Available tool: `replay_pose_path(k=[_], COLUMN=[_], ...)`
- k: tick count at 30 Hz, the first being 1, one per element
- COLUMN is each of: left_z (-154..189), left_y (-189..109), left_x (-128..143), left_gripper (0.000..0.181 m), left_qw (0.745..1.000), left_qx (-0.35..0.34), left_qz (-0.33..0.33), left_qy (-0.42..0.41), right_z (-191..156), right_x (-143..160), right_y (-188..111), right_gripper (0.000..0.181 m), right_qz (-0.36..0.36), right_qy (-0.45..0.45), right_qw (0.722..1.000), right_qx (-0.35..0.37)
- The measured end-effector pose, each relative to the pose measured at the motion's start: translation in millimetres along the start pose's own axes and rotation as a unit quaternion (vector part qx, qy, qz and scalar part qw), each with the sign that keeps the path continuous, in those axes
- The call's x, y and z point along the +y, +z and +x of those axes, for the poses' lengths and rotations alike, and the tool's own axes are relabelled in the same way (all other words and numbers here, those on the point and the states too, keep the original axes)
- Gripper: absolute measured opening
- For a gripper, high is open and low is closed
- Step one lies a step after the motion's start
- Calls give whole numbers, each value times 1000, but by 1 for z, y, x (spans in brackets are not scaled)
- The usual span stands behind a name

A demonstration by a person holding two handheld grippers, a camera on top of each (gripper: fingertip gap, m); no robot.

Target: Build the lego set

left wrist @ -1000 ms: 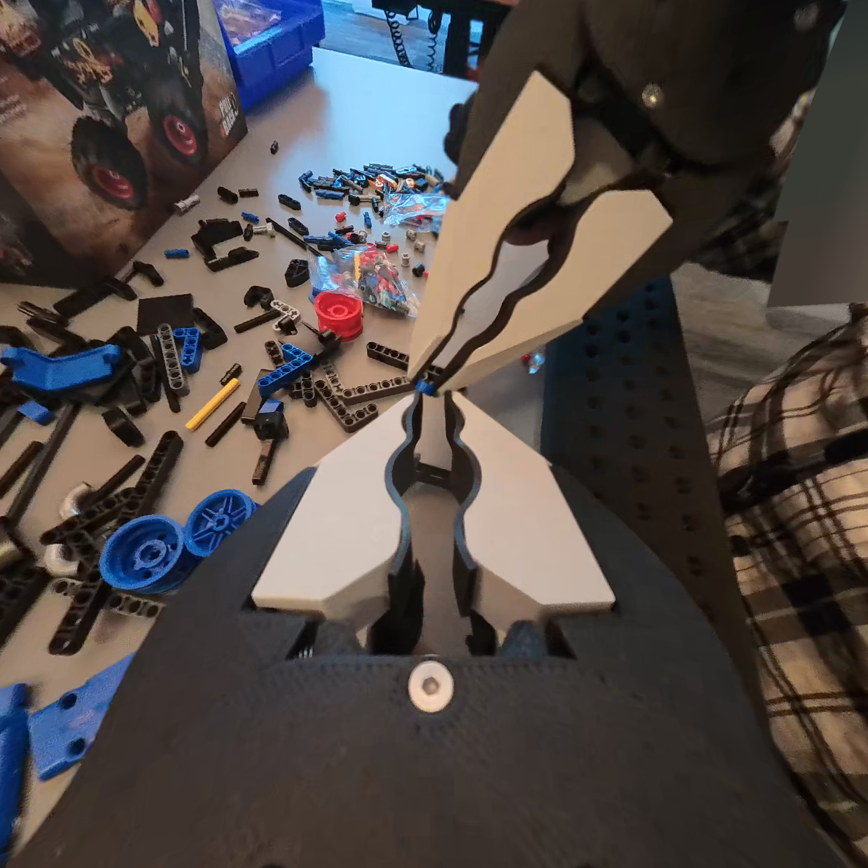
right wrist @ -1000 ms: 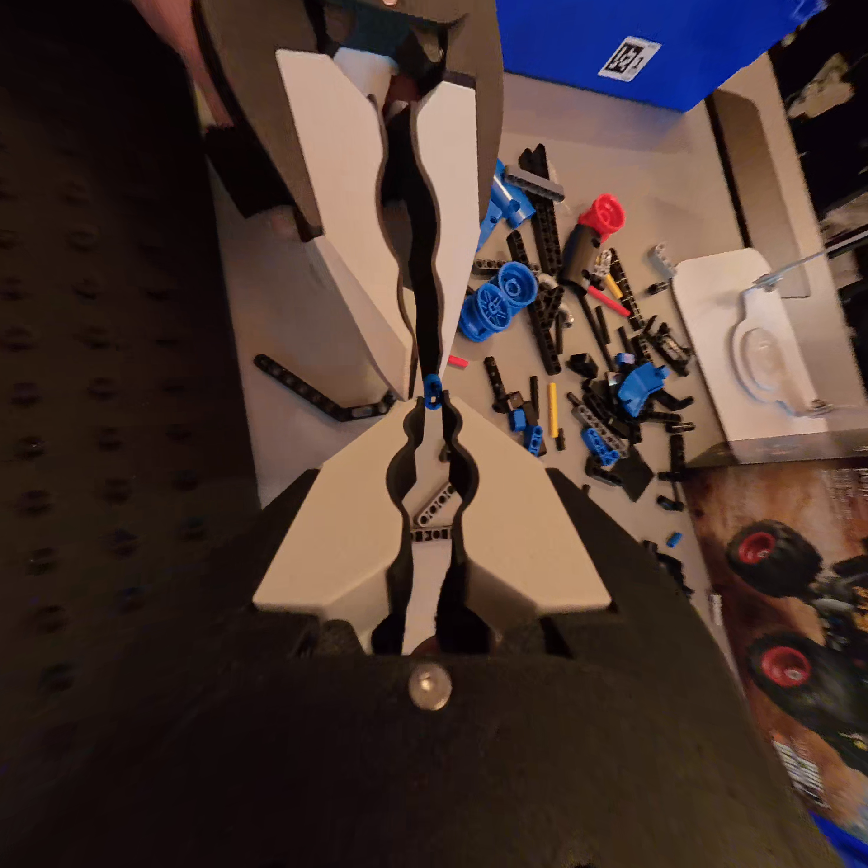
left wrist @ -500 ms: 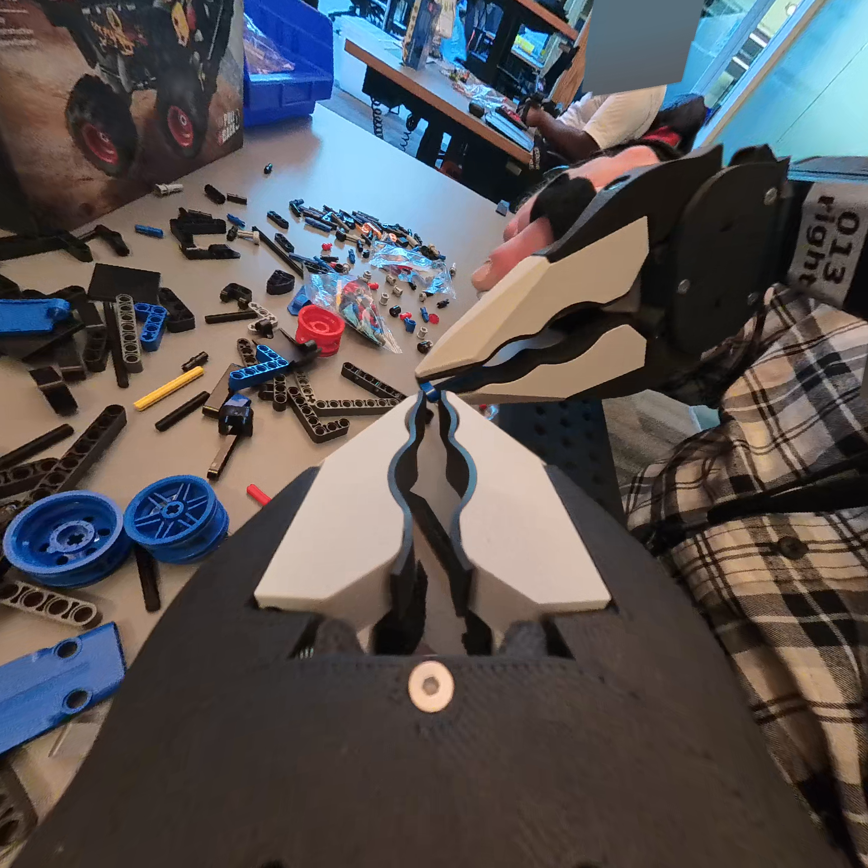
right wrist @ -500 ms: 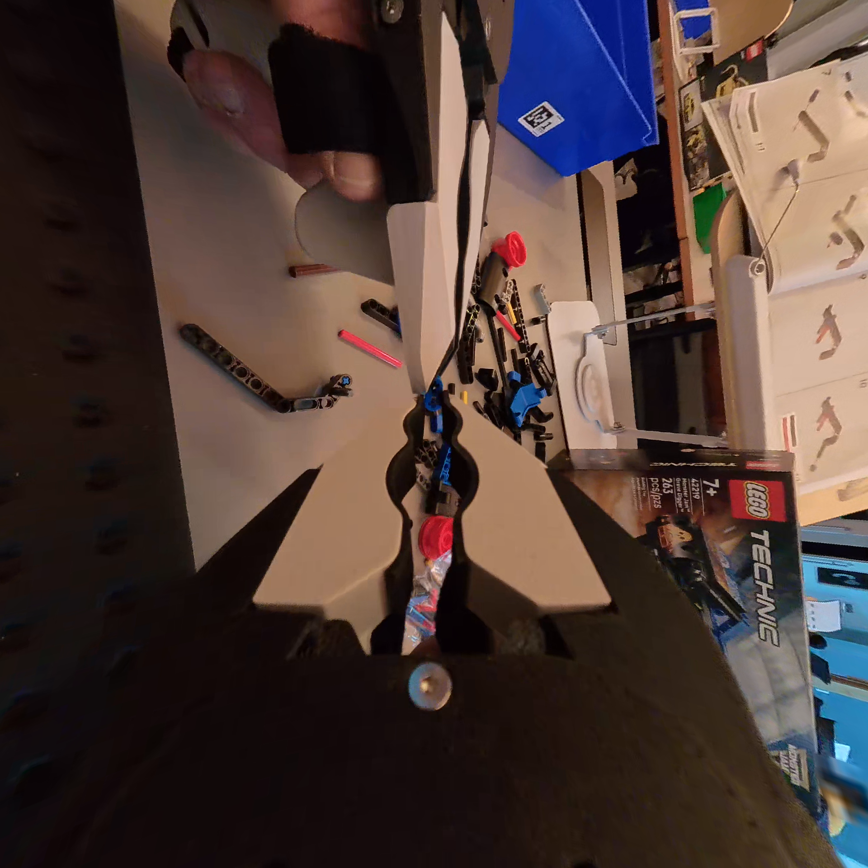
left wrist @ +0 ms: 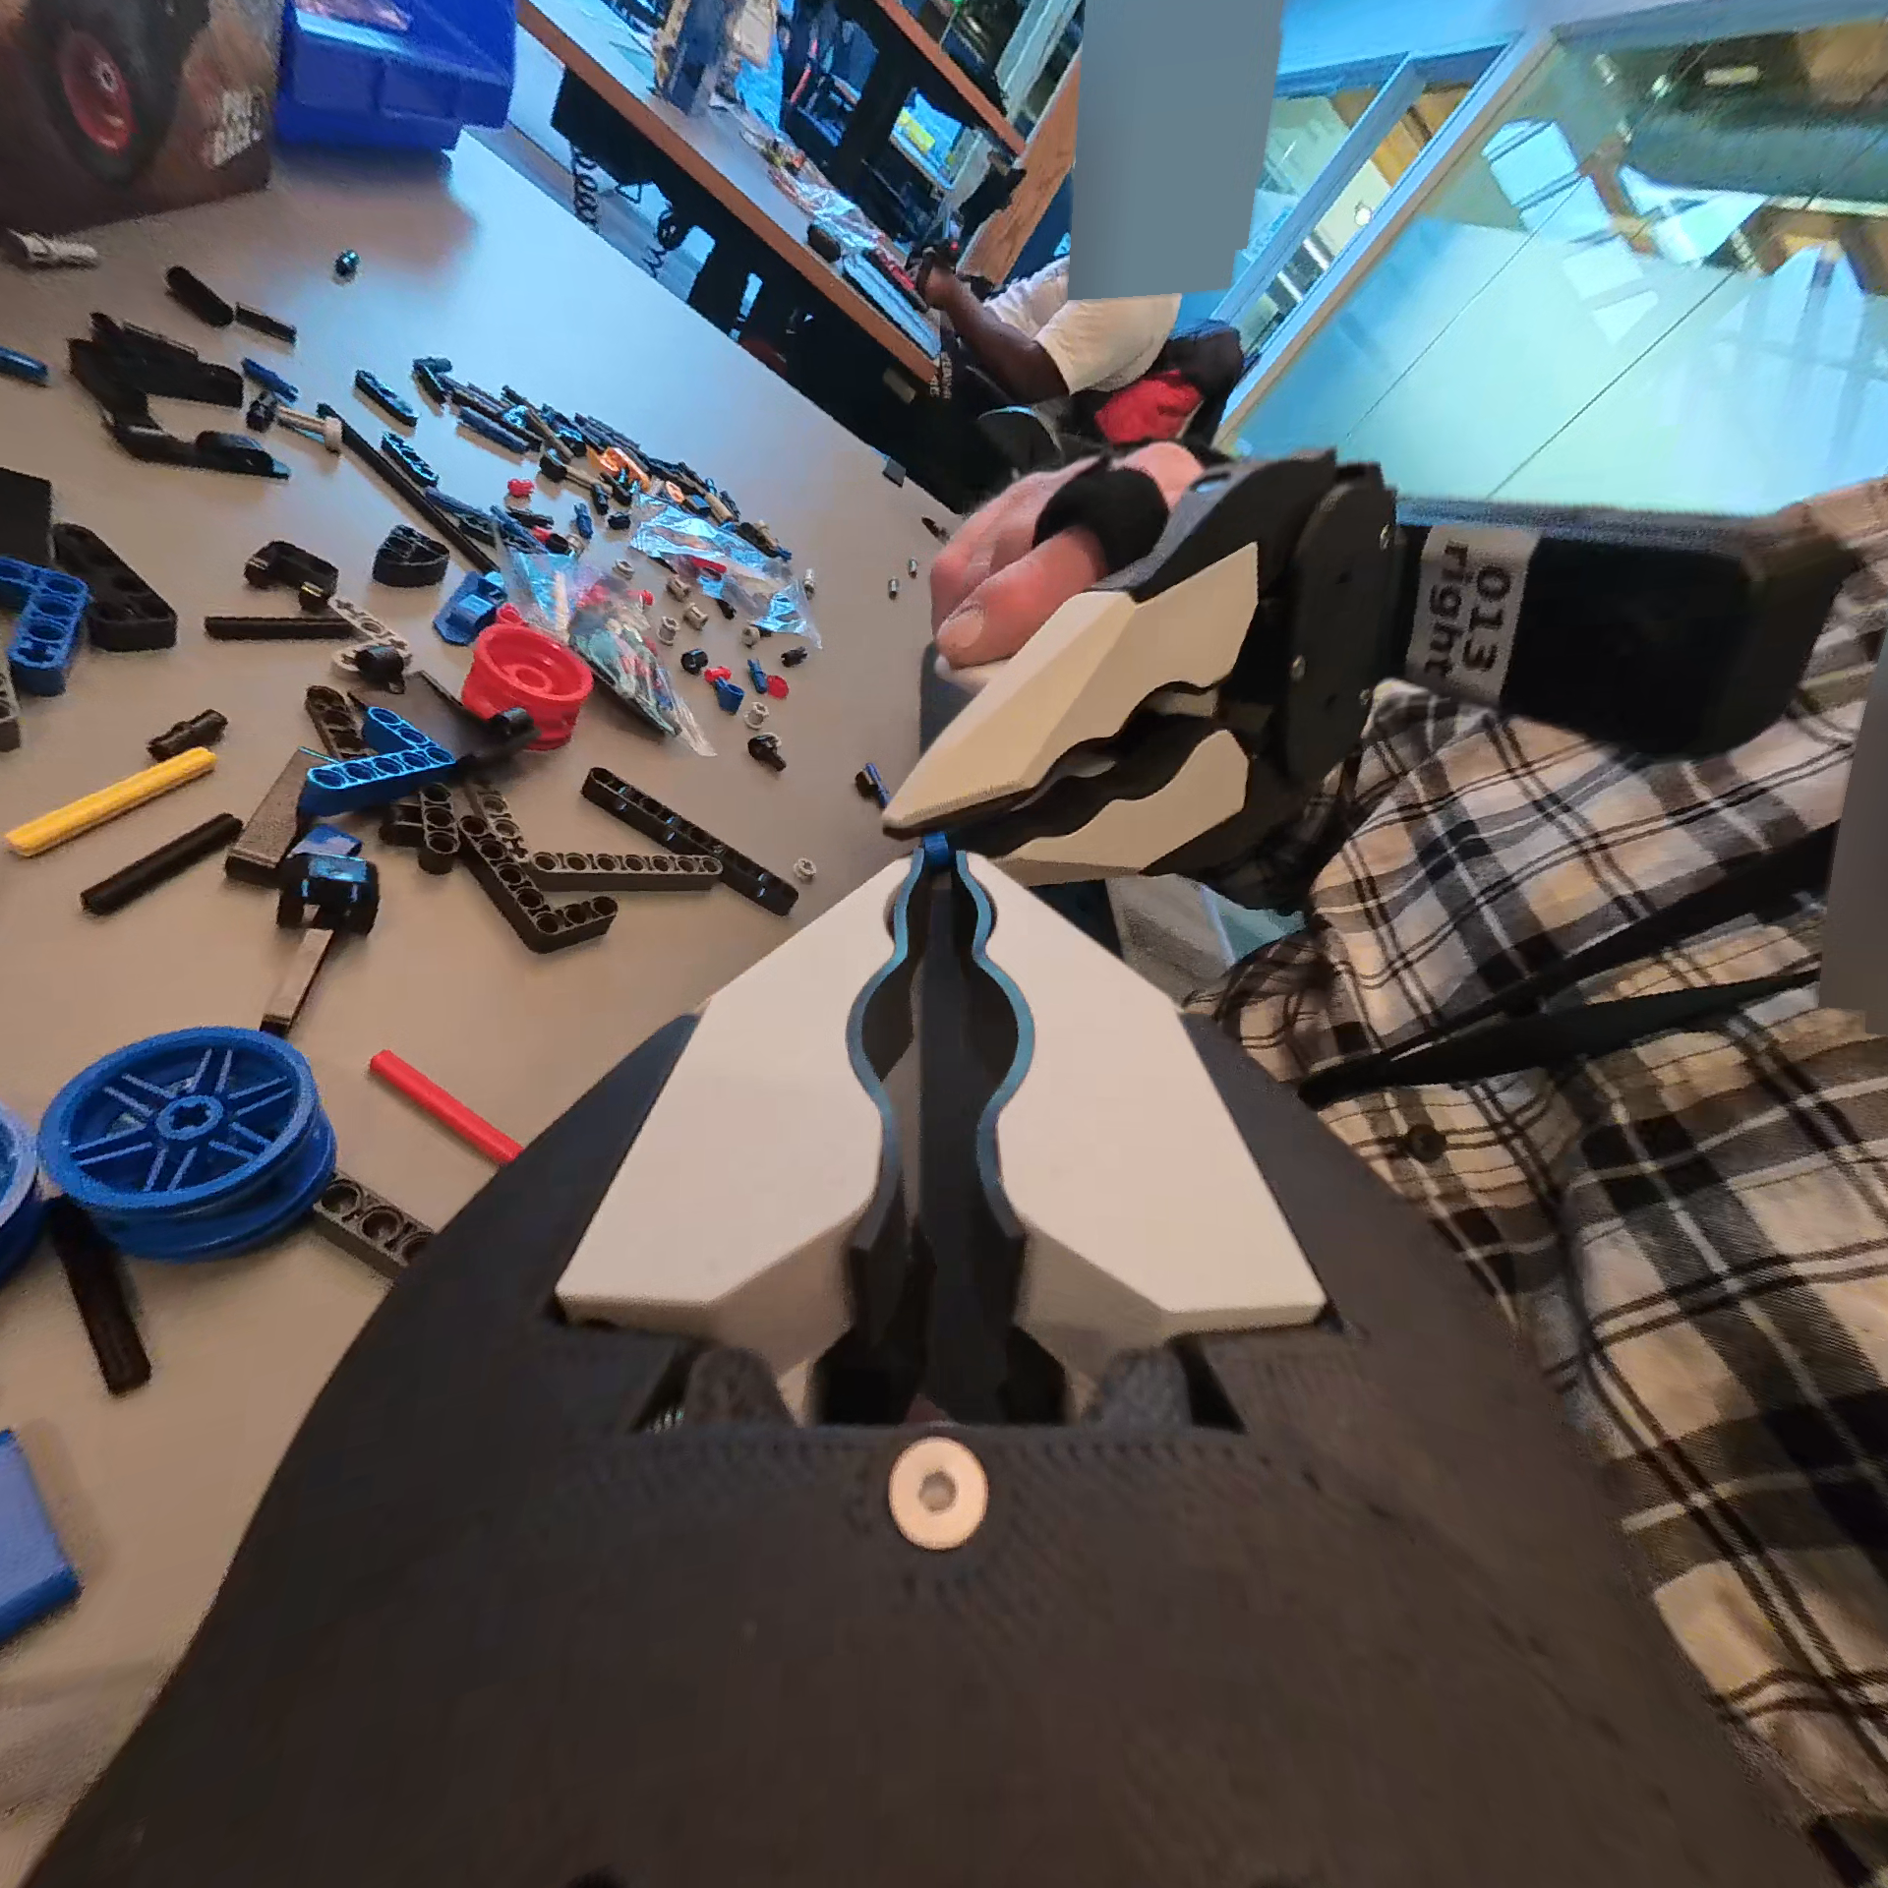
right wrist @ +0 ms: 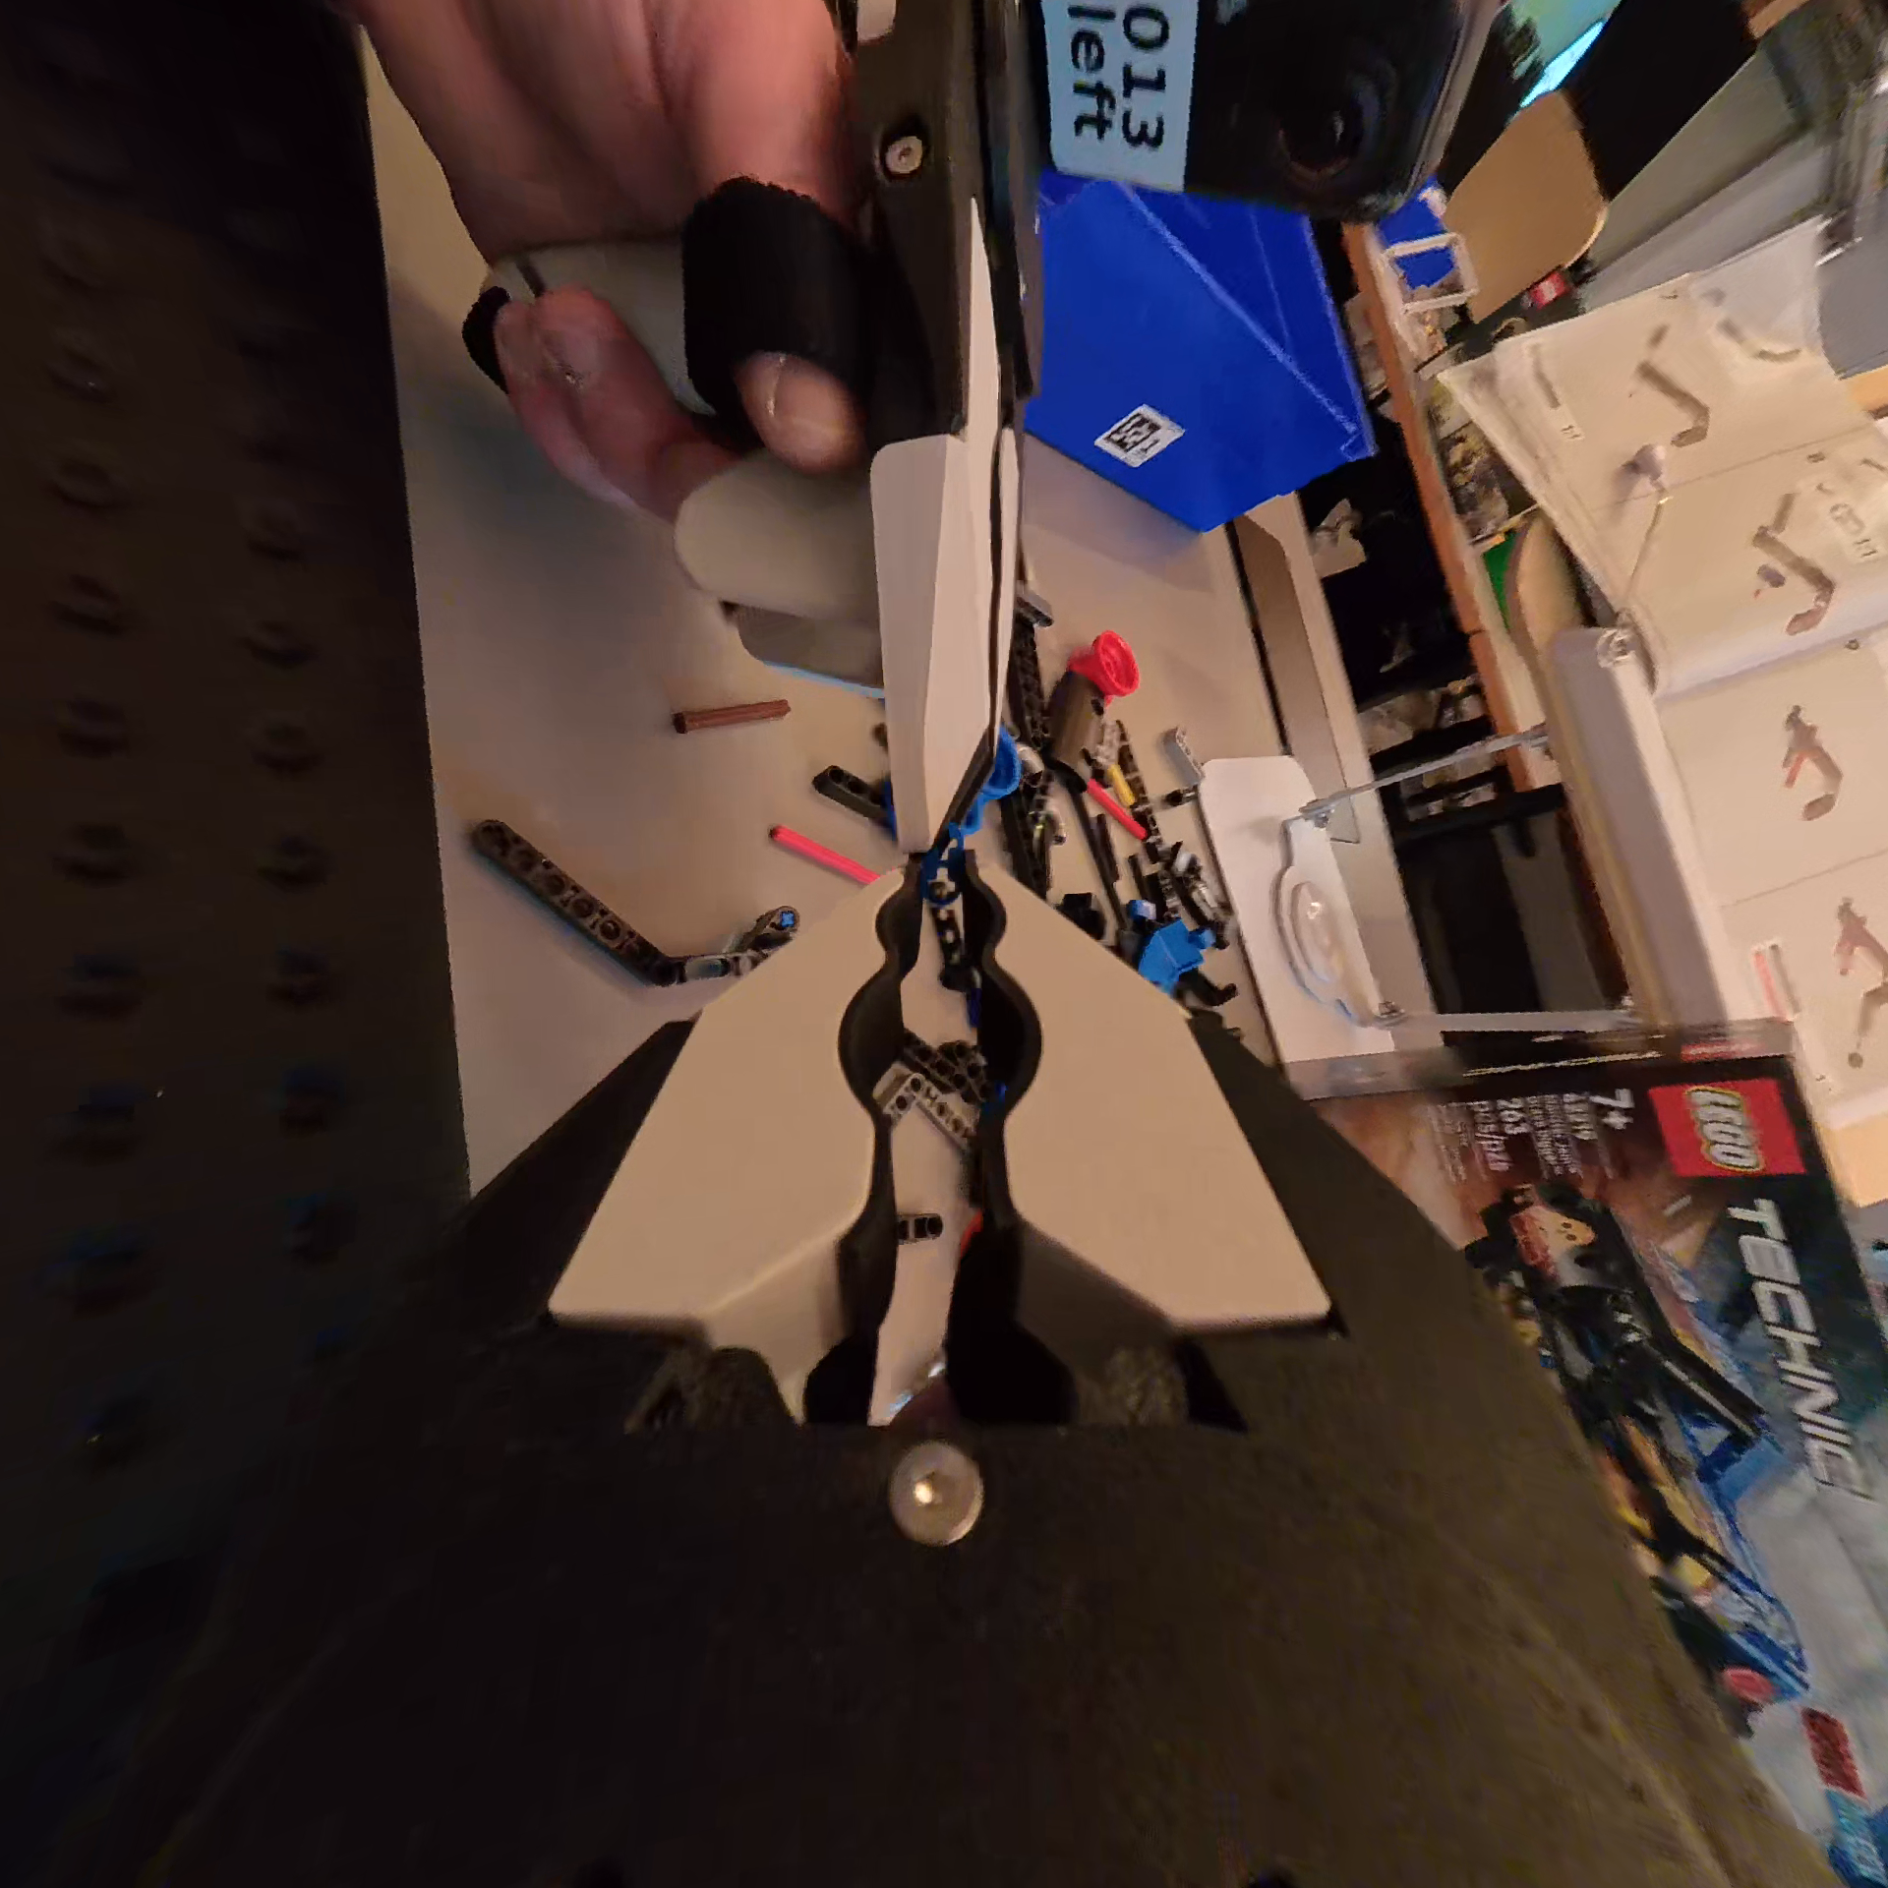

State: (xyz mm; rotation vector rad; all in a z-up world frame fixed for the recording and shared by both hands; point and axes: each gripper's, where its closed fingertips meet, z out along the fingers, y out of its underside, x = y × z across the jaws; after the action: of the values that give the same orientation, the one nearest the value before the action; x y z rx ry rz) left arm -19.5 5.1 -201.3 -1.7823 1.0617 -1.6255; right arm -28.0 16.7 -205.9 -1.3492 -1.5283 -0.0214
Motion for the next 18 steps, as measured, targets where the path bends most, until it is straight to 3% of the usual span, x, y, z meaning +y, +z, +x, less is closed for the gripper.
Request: replay_pose_path(k=[6, 10, 14, 18], left_z=[3, -4, -38, -57], left_y=[-1, -1, -12, -4], left_x=[1, 10, 24, 52], left_gripper=[0, 3, 18, 22], left_qw=[999, 1000, 977, 930], left_qx=[32, 5, -125, -166], left_qz=[3, -23, -108, -210], left_qy=[-37, -18, 134, 251], right_z=[-1, -9, -13, -23], right_x=[-3, 3, 19, 31], right_y=[-1, 3, 12, 20], right_gripper=[6, 4, 5, 5], right_qz=[3, -6, -42, -68], right_qy=[-58, 8, 116, 187], right_qw=[998, 1000, 990, 974], right_qx=[28, -19, -67, -112])
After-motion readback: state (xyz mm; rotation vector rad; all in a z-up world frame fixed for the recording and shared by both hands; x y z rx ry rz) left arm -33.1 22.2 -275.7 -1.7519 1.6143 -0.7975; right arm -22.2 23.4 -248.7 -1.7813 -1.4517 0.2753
